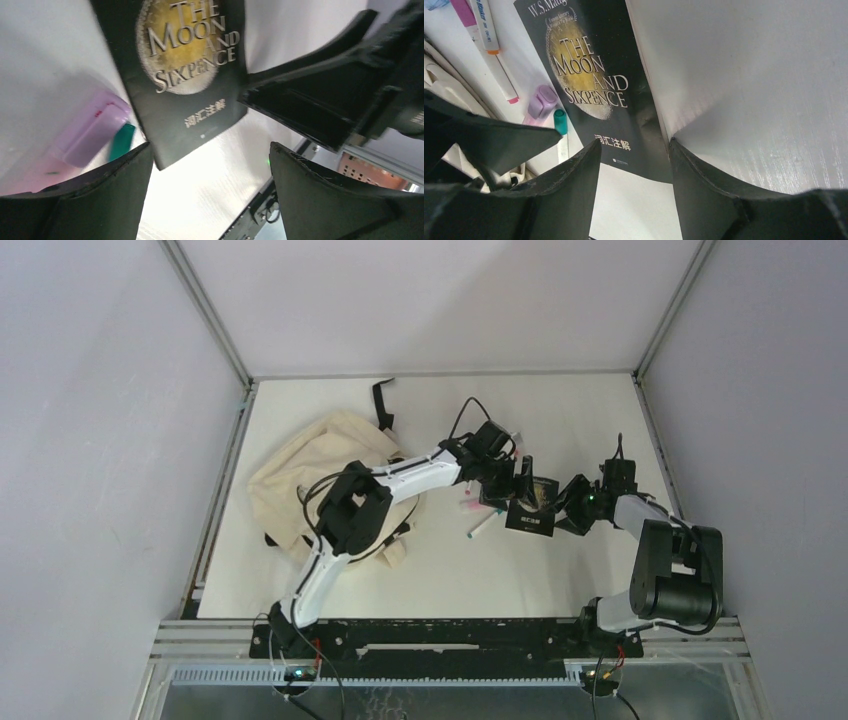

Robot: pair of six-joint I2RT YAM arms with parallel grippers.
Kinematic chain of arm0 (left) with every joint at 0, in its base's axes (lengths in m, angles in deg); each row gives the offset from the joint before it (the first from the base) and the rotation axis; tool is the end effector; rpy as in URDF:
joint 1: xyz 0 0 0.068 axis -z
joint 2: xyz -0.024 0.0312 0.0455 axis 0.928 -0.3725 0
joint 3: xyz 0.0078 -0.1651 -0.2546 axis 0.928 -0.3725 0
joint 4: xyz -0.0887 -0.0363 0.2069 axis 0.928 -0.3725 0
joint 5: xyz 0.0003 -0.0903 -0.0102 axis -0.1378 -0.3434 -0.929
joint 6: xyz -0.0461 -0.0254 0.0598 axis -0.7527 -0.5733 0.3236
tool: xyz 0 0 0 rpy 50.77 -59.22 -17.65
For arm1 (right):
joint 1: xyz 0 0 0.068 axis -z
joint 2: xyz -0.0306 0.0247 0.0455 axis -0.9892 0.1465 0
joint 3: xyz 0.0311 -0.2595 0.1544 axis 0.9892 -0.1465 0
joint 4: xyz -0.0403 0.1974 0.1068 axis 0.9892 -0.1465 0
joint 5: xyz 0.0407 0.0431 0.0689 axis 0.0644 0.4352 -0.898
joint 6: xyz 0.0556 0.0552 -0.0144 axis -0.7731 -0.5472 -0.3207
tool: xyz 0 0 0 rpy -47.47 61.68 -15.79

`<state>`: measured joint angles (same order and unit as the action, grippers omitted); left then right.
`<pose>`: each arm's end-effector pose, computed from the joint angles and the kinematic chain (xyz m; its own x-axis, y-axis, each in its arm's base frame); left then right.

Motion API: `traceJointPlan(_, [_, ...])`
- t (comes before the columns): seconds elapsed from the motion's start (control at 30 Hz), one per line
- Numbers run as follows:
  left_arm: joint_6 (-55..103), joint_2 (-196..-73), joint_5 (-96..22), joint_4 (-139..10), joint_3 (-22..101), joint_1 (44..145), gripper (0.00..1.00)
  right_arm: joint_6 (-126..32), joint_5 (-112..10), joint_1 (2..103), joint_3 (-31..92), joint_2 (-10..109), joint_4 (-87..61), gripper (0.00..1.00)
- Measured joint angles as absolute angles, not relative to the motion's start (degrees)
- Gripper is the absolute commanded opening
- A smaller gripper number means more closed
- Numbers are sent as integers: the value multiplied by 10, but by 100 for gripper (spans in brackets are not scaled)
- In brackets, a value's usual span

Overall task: Pack the student bag
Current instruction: Pick up the book from the center of the board.

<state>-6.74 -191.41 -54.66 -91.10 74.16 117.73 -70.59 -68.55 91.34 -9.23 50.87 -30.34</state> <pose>0.3141 -0.4147 0.1937 -0.9515 0.1796 -0.2497 0.3042 0.6690 -0.6781 0.2281 -0.0095 0.1731 -0.7811 0.5983 -0.1784 0.4240 0.7181 0.5519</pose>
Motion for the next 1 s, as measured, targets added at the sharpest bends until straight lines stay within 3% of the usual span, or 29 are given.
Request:
traceJointPlan(0.43, [-62,-1954,-553,-914,764,1176,89,-710,-698,913,-92,516,-290,63])
traceJointPlan(0.63, [-59,-1975,-579,-914,794,1175,89,-714,-703,913,-92,522,-282,57])
traceJointPlan(0.73, [-58,-1978,-586,-914,798,1175,88,-716,-705,912,-92,525,-278,45])
traceJointPlan(1.0, [-57,-1980,-598,-914,798,1175,87,-721,-697,912,-101,524,-279,0])
